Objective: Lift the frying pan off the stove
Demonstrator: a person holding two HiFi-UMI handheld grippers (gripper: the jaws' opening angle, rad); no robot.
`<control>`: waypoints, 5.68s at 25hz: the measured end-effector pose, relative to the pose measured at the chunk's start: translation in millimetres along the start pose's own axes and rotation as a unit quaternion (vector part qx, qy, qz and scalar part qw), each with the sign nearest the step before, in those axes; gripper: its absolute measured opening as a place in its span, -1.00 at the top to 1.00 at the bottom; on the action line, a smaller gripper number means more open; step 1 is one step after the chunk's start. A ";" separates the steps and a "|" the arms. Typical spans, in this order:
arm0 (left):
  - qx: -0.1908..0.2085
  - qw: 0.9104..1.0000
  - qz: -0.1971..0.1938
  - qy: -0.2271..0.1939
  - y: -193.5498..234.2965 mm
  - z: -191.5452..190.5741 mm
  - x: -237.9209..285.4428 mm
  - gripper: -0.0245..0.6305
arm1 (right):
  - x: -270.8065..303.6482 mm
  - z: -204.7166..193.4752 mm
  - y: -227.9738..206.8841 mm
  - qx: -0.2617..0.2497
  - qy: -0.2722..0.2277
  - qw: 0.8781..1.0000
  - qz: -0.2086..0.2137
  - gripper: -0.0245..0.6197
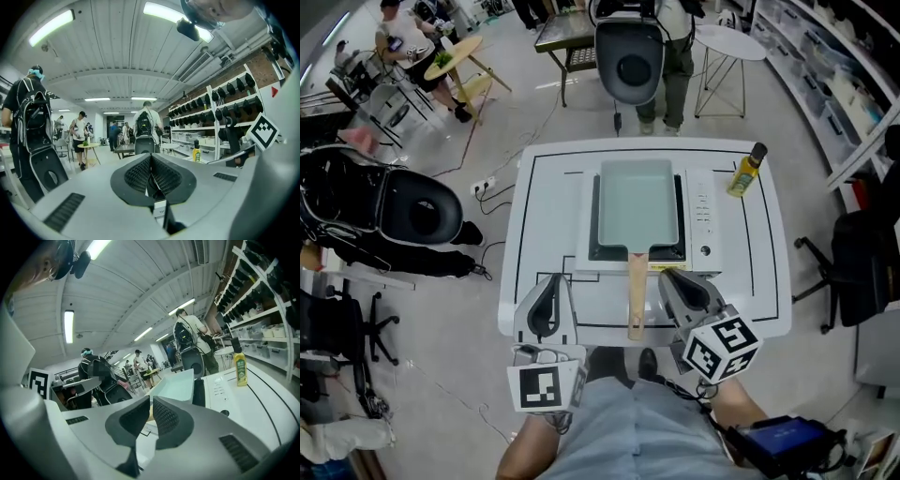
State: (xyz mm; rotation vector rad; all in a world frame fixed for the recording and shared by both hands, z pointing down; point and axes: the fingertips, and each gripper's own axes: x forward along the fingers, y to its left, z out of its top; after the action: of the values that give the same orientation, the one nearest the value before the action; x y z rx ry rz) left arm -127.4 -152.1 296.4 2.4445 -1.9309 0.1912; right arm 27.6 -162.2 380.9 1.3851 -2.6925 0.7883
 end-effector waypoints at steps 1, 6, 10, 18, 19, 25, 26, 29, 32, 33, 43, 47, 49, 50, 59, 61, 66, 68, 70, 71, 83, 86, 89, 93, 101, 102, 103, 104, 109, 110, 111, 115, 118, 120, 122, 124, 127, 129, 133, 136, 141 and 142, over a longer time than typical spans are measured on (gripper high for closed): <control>-0.002 1.000 -0.002 0.008 0.7 -4.9 4.3 0.87 | 1.6 -4.4 -2.7 0.005 0.006 1.000 -0.003 0.77; -0.009 0.999 -0.016 0.044 3.2 -35.2 28.3 0.87 | 13.0 -34.5 -18.8 0.030 0.039 0.999 -0.016 0.77; -0.020 0.997 -0.021 0.065 4.6 -58.5 42.7 0.87 | 19.2 -59.0 -26.6 0.050 0.060 0.997 -0.021 0.77; -0.020 0.995 -0.039 0.090 -4.0 -72.4 55.3 0.87 | 13.3 -48.4 -31.1 0.147 0.040 0.988 0.019 0.76; -0.020 0.995 -0.041 0.088 -4.7 -70.9 56.8 0.87 | 13.3 -45.4 -28.5 0.158 0.039 0.986 0.031 0.76; -0.026 0.996 -0.047 0.072 0.6 -60.1 69.5 0.87 | 26.2 -38.4 -5.2 0.253 0.053 0.959 0.116 0.22; -0.025 0.996 -0.046 0.079 2.9 -61.7 71.0 0.87 | 28.5 -39.2 -4.0 0.264 0.057 0.955 0.120 0.21; -0.026 0.995 -0.047 0.083 9.6 -63.0 78.4 0.87 | 35.5 -41.9 -6.3 0.285 0.067 0.949 0.119 0.19; -0.030 0.995 -0.046 0.085 17.8 -66.8 86.3 0.87 | 44.1 -44.2 -7.7 0.299 0.077 0.944 0.121 0.18; -0.031 0.995 -0.045 0.087 20.6 -68.6 88.8 0.87 | 47.1 -44.9 -7.6 0.304 0.079 0.942 0.123 0.18; -0.046 0.993 -0.035 0.098 44.4 -83.5 108.6 0.87 | 72.7 -49.3 -7.0 0.338 0.108 0.925 0.138 0.18; -0.051 0.993 -0.022 0.105 57.8 -90.7 112.7 0.87 | 84.7 -50.7 -3.6 0.348 0.122 0.918 0.150 0.18; -0.053 0.993 -0.017 0.108 63.6 -94.0 114.1 0.87 | 90.3 -51.9 -1.8 0.354 0.130 0.913 0.157 0.18; -0.055 0.992 -0.014 0.110 66.3 -95.7 114.6 0.87 | 93.1 -52.5 -0.8 0.358 0.133 0.910 0.160 0.18; -0.062 0.991 0.009 0.120 88.5 -107.7 115.4 0.87 | 114.4 -56.9 8.7 0.370 0.156 0.896 0.189 0.18; -0.063 0.991 0.011 0.121 92.3 -108.4 115.1 0.87 | 117.9 -57.8 12.0 0.372 0.161 0.894 0.193 0.18; -0.064 0.991 0.016 0.120 99.1 -109.4 116.1 0.87 | 125.0 -60.1 16.6 0.378 0.167 0.888 0.203 0.18; -0.065 0.990 0.017 0.121 101.6 -110.5 116.5 0.87 | 126.8 -60.2 16.6 0.382 0.168 0.885 0.207 0.18; -0.065 0.990 0.019 0.122 103.8 -112.2 116.9 0.87 | 128.3 -60.7 16.1 0.385 0.169 0.883 0.208 0.18; -0.066 0.990 0.020 0.123 104.6 -112.9 117.2 0.87 | 128.9 -61.0 16.0 0.386 0.169 0.883 0.208 0.18; -0.067 0.989 0.019 0.127 106.5 -114.6 118.7 0.87 | 131.0 -58.9 19.2 0.388 0.170 0.881 0.211 0.20; -0.067 0.989 0.018 0.127 106.0 -114.2 119.3 0.87 | 131.3 -58.8 18.2 0.391 0.171 0.880 0.209 0.20; -0.066 0.990 0.019 0.127 106.5 -113.8 118.5 0.87 | 131.5 -59.6 17.8 0.395 0.174 0.879 0.205 0.23; -0.066 0.990 0.020 0.126 107.4 -112.5 117.7 0.87 | 131.9 -60.9 17.9 0.397 0.177 0.878 0.201 0.26; -0.064 0.990 0.020 0.126 106.6 -112.1 115.9 0.87 | 131.0 -64.0 17.0 0.398 0.181 0.878 0.195 0.31; -0.064 0.990 0.020 0.126 106.4 -112.2 115.8 0.87 | 131.0 -64.2 16.8 0.398 0.181 0.878 0.195 0.32; -0.064 0.990 0.020 0.126 106.2 -112.4 115.8 0.87 | 131.0 -64.5 16.4 0.398 0.181 0.878 0.194 0.32; -0.064 0.990 0.020 0.126 106.0 -112.6 115.8 0.87 | 130.9 -65.0 16.1 0.397 0.181 0.878 0.193 0.32; -0.063 0.990 0.019 0.128 105.2 -112.3 115.6 0.87 | 130.9 -68.4 16.0 0.393 0.185 0.881 0.188 0.35; -0.063 0.990 0.020 0.128 105.5 -112.3 115.5 0.87 | 130.9 -69.1 16.1 0.394 0.185 0.881 0.187 0.36; -0.063 0.990 0.020 0.128 105.8 -112.3 115.2 0.87 | 130.8 -69.8 16.1 0.394 0.185 0.881 0.186 0.37; -0.062 0.990 0.020 0.127 106.4 -112.0 114.7 0.87 | 129.5 -74.5 16.1 0.392 0.191 0.881 0.181 0.40; -0.062 0.990 0.018 0.126 104.3 -112.5 114.8 0.87 | 128.3 -78.9 15.1 0.391 0.194 0.882 0.178 0.43; -0.062 0.990 0.018 0.127 103.7 -112.6 114.6 0.87 | 127.4 -82.8 14.4 0.394 0.198 0.881 0.175 0.46; -0.061 0.990 0.018 0.128 103.8 -112.3 114.5 0.87 | 126.5 -87.0 13.7 0.397 0.202 0.879 0.171 0.51; -0.061 0.990 0.019 0.129 104.0 -112.2 114.3 0.87 | 125.6 -90.8 13.5 0.395 0.205 0.880 0.168 0.57; -0.062 0.990 0.019 0.129 103.7 -112.8 113.7 0.87 | 125.2 -92.6 14.1 0.392 0.207 0.881 0.169 0.58; -0.063 0.989 0.018 0.129 102.9 -113.0 113.7 0.87 | 125.5 -93.4 14.3 0.390 0.208 0.881 0.169 0.58; -0.062 0.990 0.016 0.128 101.5 -112.0 114.1 0.87 | 125.1 -93.4 13.9 0.388 0.208 0.882 0.168 0.59; -0.060 0.990 0.018 0.128 101.6 -111.7 112.3 0.87 | 123.6 -94.4 13.3 0.385 0.208 0.883 0.167 0.59; -0.060 0.990 0.018 0.126 101.5 -108.2 106.5 0.87 | 122.4 -92.3 15.6 0.383 0.205 0.885 0.165 0.59; -0.060 0.990 0.018 0.126 101.4 -107.4 105.6 0.87 | 122.3 -91.8 16.0 0.382 0.205 0.886 0.166 0.59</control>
State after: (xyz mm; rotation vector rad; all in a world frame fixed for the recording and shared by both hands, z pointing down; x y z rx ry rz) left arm -210.7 -268.2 408.4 2.1925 -1.8229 0.3541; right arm -78.5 -207.0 482.9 0.6411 -2.3615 2.0593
